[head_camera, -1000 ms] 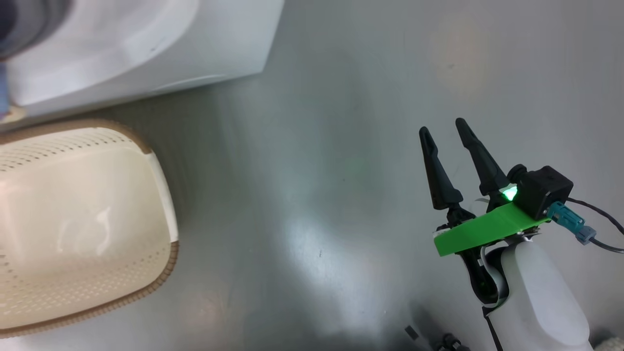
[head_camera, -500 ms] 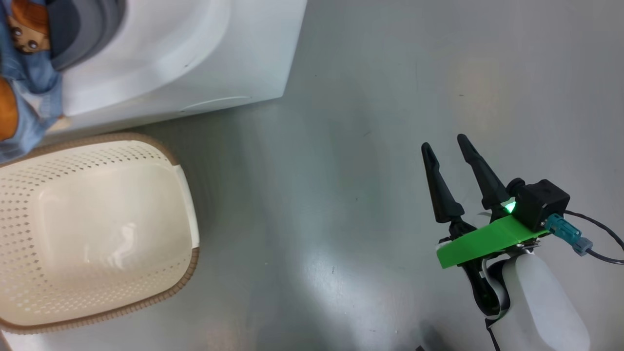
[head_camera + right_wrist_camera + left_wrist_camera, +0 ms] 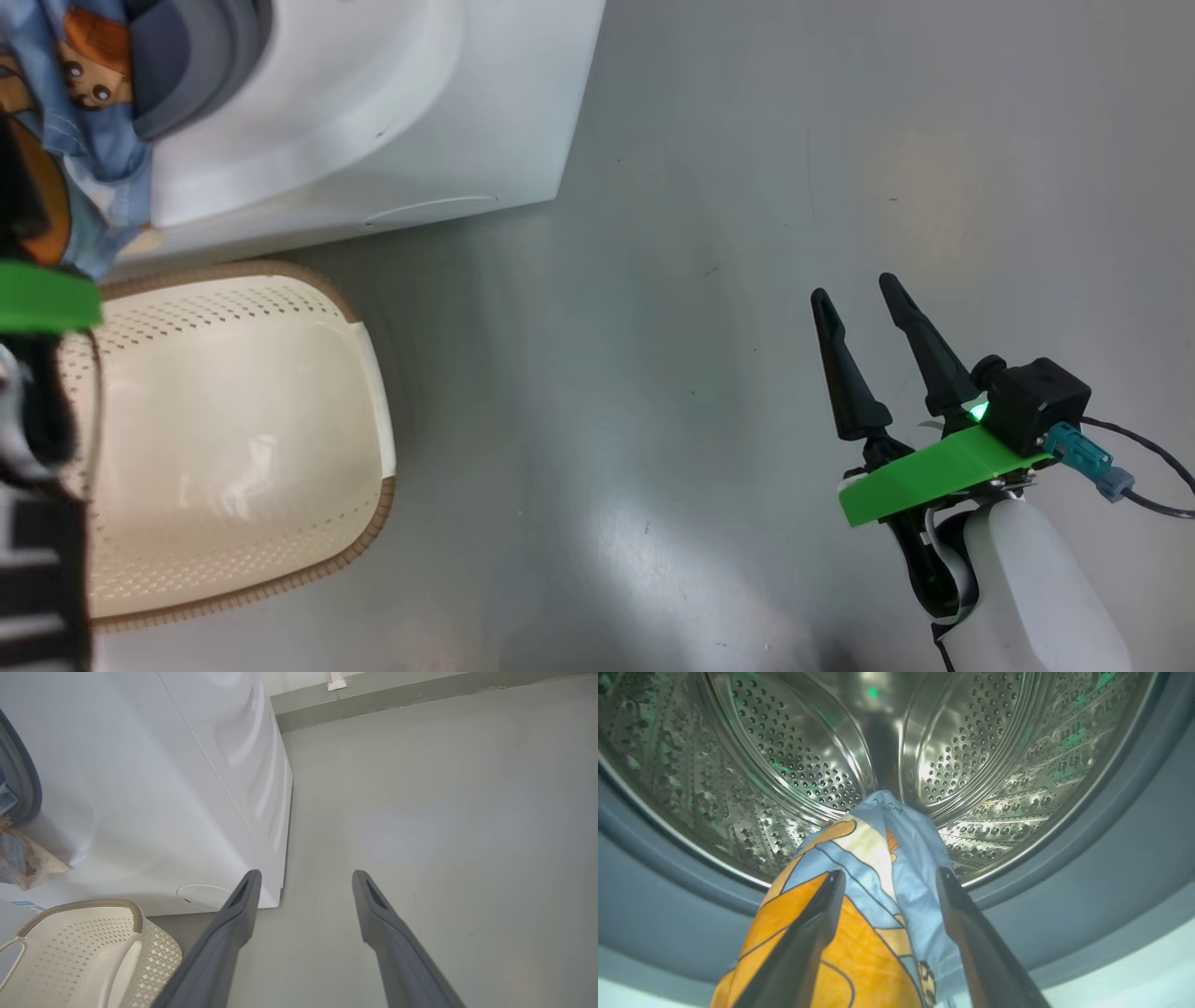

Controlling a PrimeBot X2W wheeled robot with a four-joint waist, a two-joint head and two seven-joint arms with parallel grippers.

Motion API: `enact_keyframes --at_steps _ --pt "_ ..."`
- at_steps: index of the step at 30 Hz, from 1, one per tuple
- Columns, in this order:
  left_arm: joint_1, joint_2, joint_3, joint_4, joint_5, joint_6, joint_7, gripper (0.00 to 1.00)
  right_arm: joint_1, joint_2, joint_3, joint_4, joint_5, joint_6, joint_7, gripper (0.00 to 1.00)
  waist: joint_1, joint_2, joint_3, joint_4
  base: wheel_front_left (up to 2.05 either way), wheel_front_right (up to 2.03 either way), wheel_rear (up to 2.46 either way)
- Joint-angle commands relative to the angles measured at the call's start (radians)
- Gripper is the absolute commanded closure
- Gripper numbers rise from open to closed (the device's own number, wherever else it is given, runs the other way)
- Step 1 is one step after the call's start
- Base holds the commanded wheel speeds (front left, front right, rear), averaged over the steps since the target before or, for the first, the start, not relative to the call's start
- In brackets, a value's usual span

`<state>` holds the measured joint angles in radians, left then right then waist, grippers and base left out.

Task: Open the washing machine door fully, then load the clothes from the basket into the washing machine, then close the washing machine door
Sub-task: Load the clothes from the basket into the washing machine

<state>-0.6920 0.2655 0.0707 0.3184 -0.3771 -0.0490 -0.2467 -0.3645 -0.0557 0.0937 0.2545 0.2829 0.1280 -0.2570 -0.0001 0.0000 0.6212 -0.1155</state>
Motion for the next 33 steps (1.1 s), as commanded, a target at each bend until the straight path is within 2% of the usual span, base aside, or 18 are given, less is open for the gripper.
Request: enact_keyframes --at_steps 1,6,15,22,33 --pt "0.058 0.024 0.022 -0.061 0.007 0.02 -0.006 0.0 0.039 0.005 0.023 -0.016 -0.014 0.003 -0.005 0.0 0.0001 0.0 -0.003 0.002 0.0 0.0 0.0" --pt "0.202 -0.018 0.011 -0.177 0.029 0.067 -0.008 0.0 0.038 0.005 0.026 -0.015 -0.013 0.003 -0.005 0.0 0.0001 0.0 -0.003 0.005 0.0 0.0 0.0" --pt "0.34 -0.082 0.05 -0.248 0.044 0.09 -0.014 0.0 0.034 0.005 0.031 -0.013 -0.011 0.003 -0.005 0.0 0.0001 0.0 -0.005 0.004 0.0 0.0 0.0" --pt "0.432 -0.153 0.087 -0.315 0.092 0.085 -0.015 0.0 0.038 0.005 0.029 -0.01 -0.012 0.003 -0.005 0.0 0.0001 0.0 -0.011 0.011 0.0 0.0 0.0" --pt "0.536 -0.2 0.13 -0.322 0.145 0.068 -0.015 0.0 0.039 0.005 0.034 -0.007 -0.008 0.003 -0.005 0.0 0.0001 0.0 -0.02 0.004 0.0 0.0 0.0"
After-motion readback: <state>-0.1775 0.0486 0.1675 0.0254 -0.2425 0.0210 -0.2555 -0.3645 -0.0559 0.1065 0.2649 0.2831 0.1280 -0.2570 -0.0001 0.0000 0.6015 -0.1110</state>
